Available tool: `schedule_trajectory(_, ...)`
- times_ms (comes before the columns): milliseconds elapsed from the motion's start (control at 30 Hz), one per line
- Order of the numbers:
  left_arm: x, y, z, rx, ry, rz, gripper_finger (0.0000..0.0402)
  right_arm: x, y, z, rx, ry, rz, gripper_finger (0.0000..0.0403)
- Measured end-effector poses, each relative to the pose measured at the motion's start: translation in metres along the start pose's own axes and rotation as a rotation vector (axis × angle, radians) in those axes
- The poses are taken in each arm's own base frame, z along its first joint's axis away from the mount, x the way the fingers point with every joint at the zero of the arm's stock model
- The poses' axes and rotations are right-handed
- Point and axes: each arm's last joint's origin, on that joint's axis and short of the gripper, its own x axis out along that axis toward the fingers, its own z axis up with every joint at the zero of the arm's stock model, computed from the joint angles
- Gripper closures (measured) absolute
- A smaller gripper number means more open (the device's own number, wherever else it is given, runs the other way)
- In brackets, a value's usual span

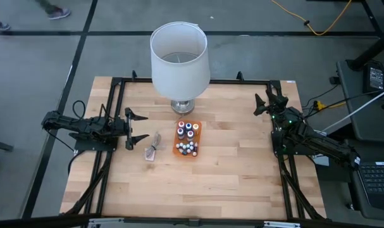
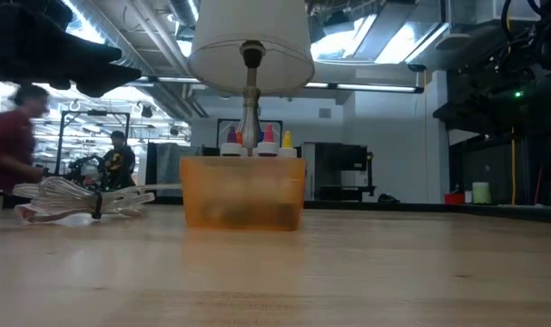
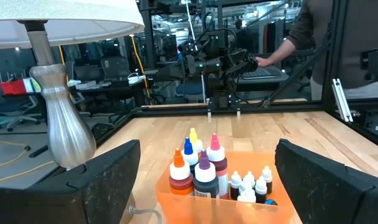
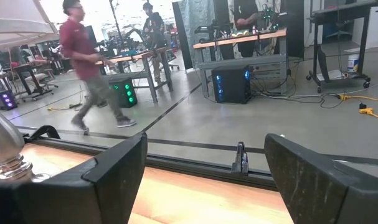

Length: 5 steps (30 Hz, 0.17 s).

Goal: Pick & Place food coloring
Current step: Return to Home Position

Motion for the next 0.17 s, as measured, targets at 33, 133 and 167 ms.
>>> schedule_trajectory(33,0.0,0.0,0.0,0.0,0.0,0.0,0.004,0.0,0.0,0.0001,0.001,0.0,0.0,0.0079)
schedule_trajectory(133,0.0,0.0,0.0,0.0,0.0,0.0,0.004,0.0,0.0,0.0001,0.001,0.0,0.0,0.0079)
schedule_trajectory(167,0.0,0.0,0.0,0.0,0.0,0.0,0.004,0.0,0.0,0.0,0.0,0.0,0.0,0.0079)
